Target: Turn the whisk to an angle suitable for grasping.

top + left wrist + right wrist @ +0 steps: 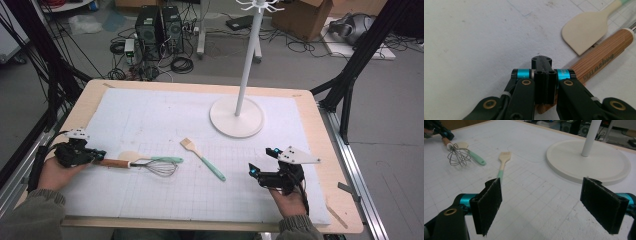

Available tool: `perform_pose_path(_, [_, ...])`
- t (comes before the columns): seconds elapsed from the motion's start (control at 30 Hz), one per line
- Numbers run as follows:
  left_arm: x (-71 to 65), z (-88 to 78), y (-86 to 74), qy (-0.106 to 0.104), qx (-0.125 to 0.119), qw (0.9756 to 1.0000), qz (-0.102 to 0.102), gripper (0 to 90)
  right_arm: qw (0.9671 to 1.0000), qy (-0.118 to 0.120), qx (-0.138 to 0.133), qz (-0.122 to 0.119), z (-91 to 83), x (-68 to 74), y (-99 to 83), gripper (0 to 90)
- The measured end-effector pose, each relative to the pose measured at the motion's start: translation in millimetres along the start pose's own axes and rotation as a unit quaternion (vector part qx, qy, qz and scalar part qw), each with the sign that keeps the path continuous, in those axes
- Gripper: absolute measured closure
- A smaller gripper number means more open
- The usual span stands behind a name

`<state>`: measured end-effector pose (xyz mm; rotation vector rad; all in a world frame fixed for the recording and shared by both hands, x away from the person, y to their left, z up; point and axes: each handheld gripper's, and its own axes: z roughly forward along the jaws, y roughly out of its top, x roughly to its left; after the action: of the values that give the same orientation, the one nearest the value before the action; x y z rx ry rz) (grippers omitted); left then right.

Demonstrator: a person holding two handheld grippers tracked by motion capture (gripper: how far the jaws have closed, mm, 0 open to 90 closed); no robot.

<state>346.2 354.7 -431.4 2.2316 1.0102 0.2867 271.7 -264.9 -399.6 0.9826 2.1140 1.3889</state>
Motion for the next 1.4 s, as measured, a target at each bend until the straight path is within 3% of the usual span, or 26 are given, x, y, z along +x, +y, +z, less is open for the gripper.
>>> perform_pose_path(1.4, [-23.7,-18.4,-16.0,-0.012,-0.001,0.9992,0.038,89.2,1.0000,-0.001,0.000,-0.004,0.2,0.4,0.3,16.4])
